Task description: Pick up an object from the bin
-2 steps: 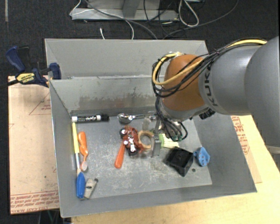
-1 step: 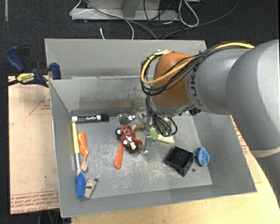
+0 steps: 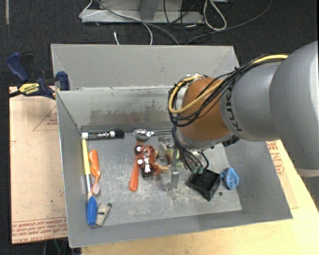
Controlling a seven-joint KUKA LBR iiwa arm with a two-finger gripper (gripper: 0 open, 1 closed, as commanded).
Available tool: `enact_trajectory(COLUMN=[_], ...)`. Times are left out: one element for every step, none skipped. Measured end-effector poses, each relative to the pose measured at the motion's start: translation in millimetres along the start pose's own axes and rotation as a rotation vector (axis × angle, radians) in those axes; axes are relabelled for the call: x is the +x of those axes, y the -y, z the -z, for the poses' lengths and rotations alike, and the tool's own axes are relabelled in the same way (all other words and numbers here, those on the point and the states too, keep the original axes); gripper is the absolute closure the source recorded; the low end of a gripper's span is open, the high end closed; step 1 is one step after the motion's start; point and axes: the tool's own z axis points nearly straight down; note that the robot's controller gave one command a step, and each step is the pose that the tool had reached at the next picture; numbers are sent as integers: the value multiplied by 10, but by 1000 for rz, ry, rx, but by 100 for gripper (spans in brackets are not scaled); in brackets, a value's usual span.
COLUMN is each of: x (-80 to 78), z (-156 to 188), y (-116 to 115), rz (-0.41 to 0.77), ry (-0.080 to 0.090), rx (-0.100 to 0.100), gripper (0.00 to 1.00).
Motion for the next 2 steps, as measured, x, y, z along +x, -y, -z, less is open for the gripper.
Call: enact_trajectory(x=[-187,-187], z=[-25,-25], y=[-369,-368], rz=[3,2], ry=[9,8], rx=[-3,-3], gripper=[100,100])
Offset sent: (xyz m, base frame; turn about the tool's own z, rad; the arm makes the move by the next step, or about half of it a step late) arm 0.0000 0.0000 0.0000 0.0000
